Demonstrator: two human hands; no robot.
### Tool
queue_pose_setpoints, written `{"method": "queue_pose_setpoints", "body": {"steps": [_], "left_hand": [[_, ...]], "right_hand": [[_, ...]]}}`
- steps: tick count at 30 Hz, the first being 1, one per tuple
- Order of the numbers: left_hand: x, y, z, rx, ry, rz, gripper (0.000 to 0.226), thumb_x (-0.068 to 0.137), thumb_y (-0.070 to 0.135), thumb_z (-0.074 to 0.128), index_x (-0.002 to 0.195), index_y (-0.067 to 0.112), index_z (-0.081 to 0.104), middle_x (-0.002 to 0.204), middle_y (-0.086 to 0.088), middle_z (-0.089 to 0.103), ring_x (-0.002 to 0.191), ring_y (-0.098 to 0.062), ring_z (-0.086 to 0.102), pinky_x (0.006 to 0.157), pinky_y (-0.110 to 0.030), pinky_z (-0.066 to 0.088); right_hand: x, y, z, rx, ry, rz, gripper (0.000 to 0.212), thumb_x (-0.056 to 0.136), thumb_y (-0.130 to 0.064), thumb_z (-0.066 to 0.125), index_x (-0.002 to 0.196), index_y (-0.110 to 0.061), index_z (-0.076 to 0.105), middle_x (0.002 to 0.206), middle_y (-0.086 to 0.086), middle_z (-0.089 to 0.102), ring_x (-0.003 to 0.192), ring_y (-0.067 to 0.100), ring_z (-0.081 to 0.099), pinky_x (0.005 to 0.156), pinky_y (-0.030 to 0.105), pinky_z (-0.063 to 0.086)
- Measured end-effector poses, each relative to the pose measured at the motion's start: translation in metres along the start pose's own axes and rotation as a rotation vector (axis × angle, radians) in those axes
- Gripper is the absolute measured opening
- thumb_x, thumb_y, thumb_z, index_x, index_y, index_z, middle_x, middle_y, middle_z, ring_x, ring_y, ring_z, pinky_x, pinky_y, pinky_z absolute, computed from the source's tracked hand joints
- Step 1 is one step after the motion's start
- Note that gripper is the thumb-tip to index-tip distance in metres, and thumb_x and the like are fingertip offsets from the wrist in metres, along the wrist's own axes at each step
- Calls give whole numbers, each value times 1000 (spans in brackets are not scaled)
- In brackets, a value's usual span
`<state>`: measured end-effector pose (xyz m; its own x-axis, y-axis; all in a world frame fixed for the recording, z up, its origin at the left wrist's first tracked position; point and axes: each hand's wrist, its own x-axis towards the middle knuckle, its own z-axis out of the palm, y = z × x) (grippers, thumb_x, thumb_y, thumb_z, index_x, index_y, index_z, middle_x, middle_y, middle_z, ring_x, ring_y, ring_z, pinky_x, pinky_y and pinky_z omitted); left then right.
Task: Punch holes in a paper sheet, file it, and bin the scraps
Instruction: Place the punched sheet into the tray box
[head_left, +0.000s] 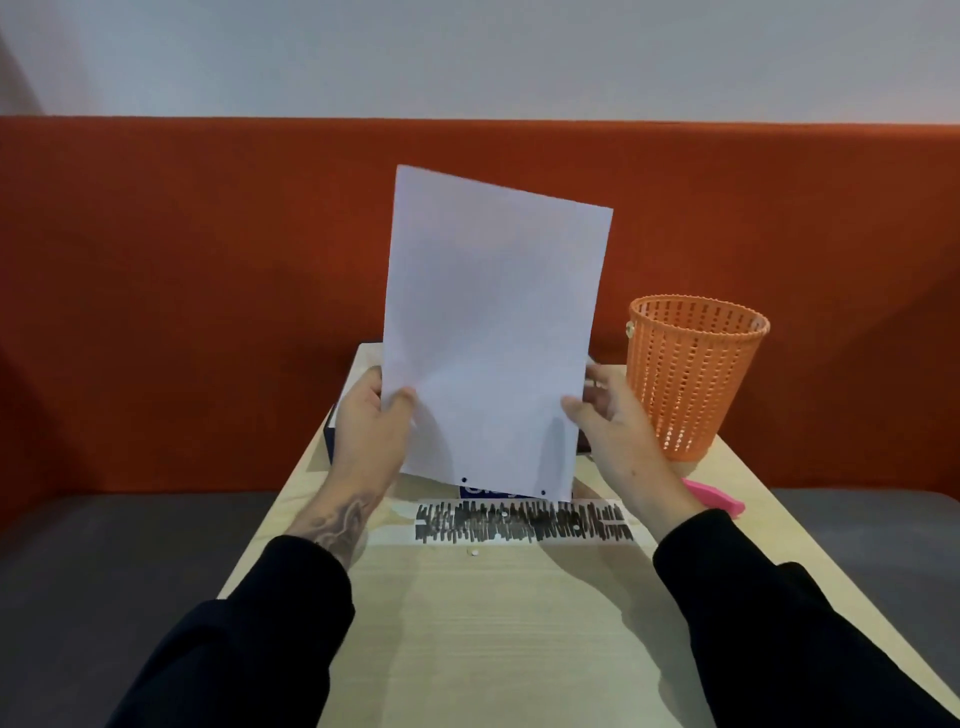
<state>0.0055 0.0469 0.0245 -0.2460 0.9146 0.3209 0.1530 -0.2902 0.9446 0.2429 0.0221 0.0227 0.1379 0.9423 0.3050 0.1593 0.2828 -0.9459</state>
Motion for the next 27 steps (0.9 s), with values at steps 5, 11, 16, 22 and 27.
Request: {"method": "queue_pose_setpoints", "body": {"steps": [5,11,16,22,27], "left_hand": [[0,15,-7,158,41,198,26,101,11,49,88,30,60,79,13,65,61,6,59,51,-14,41],[1,21,-18,536,41,445,14,95,19,51,94,25,63,63,-3,61,61,-30,58,54,-40,44],[5,14,-14,649,22,669,16,89,14,57,96,23,68,72,8,63,72,-30,62,69,-38,43],[-1,6,-20,220,188,322,76,90,29,70,153,26,29,156,7,38,143,-10,36,115,-35,33],[-1,3,-19,-180,-27,-87,31,95,19,66,125,21,61,114,5,74,104,-17,71,79,-33,56]], "right_hand": [[1,-13,-8,-60,252,-212,74,97,-24,68,156,-36,26,155,-12,42,137,8,47,111,39,45],[-2,-22,-23,-301,417,-390,81,93,-21,69,159,-33,24,165,-14,26,152,2,21,124,28,21],[-1,-22,-24,-129,209,-254,16,102,-14,57,99,-21,71,95,-4,73,78,1,63,65,25,50],[5,-22,-31,1,293,-164,19,99,-13,57,93,-20,73,88,-7,77,79,10,69,66,30,55],[11,-17,-37,57,343,-143,20,93,-13,59,84,-24,72,87,-3,75,80,17,66,72,35,52]]}}
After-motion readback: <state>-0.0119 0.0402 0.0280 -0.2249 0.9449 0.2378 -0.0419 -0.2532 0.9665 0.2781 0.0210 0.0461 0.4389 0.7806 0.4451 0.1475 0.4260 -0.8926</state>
